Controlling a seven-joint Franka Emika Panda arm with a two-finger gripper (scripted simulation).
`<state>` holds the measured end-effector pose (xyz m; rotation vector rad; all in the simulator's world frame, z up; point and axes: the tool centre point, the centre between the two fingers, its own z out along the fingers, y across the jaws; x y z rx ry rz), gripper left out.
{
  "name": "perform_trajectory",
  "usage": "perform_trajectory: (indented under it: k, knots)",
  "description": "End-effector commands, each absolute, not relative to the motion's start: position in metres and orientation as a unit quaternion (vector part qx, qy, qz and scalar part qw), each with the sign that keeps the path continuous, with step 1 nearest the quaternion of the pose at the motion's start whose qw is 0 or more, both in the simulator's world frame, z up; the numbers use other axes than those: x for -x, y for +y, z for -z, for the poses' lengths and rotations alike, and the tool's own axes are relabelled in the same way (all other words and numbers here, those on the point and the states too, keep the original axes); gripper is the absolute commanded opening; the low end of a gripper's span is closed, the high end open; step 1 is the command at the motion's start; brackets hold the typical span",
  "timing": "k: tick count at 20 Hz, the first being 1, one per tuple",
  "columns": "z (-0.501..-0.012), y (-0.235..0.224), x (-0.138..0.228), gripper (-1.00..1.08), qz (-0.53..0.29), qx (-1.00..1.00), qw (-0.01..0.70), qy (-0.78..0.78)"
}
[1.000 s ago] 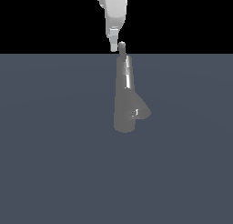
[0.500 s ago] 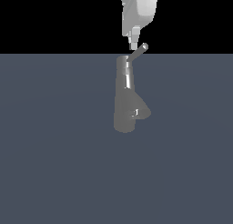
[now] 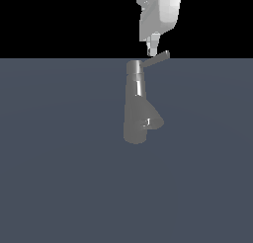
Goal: Turn on the faucet by rotating a designated handle.
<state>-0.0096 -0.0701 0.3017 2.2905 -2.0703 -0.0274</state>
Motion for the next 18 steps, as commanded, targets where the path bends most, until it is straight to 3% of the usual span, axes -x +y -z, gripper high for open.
perform_trajectory:
  k: [1, 18]
  knots:
    - [-0.291, -0.084, 0.003, -1.00, 0.012, -0.738, 0.030, -0.674]
    - [-0.273, -0.138, -0.034, -1.00, 0.012, -0.730, 0.031, -0.683]
